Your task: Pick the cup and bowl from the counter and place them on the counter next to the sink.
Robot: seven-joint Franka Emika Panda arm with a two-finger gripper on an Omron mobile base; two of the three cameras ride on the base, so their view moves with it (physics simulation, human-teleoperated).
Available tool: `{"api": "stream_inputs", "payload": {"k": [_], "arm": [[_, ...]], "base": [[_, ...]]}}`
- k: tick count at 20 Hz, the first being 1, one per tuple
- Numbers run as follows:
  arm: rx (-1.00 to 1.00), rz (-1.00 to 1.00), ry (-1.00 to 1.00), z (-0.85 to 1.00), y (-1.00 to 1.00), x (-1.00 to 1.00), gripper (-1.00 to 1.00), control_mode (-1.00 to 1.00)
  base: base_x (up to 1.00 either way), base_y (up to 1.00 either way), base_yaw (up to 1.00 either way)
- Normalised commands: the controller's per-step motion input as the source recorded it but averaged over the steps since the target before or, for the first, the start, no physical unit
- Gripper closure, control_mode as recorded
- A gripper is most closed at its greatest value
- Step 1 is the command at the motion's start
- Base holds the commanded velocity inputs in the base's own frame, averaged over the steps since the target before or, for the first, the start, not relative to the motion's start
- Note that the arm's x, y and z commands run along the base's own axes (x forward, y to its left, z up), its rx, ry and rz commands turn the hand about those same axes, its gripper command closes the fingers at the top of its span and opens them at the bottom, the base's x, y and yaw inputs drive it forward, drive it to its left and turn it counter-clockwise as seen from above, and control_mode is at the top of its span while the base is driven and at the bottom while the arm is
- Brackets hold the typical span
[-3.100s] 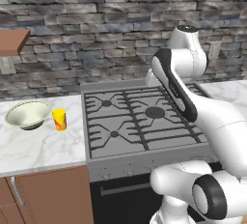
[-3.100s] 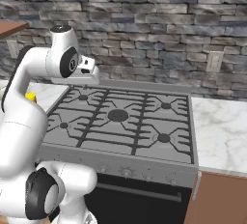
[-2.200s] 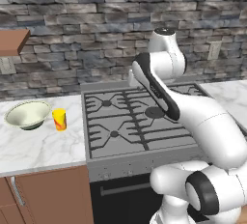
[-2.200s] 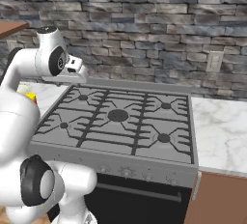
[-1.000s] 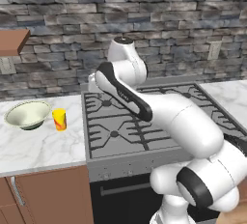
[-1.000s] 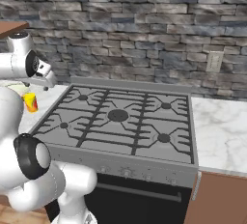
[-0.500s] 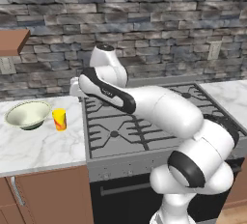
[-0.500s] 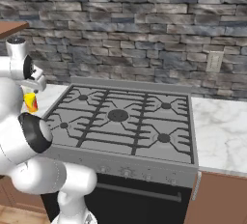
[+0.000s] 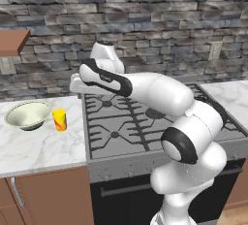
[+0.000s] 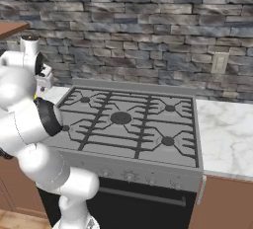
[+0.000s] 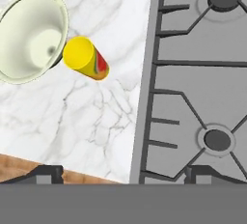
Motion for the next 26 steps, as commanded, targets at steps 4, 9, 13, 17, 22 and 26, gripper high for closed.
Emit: {"api": "stream_inputs", "payload": {"k": [4,9,13,17,22,26], "arm": [[-0.01,0.00,0.01,-0.12,0.08,0.03,-1.00,-1.00],[-0.04,-0.01,0.01,-0.07,0.33,0.08,-1.00,-1.00],[-0.07,-0.03,0.00,-0.26,0.39,0.23,-1.00,-1.00],[-0.07,-0.06,0.00,-0.24,0.08,0.23,-1.00,-1.00],[-0.04,-0.15,0.00,-0.24,0.06,0.18,-1.00,-1.00],[0.00,-0.15,0.00,-0.06,0.15,0.11,-1.00,-1.00]], "base": [[0.00,0.00,0.00],[0.00,0.00,0.00],[0.00,0.00,0.00],[0.00,0.00,0.00],[0.00,0.00,0.00],[0.00,0.00,0.00]]}}
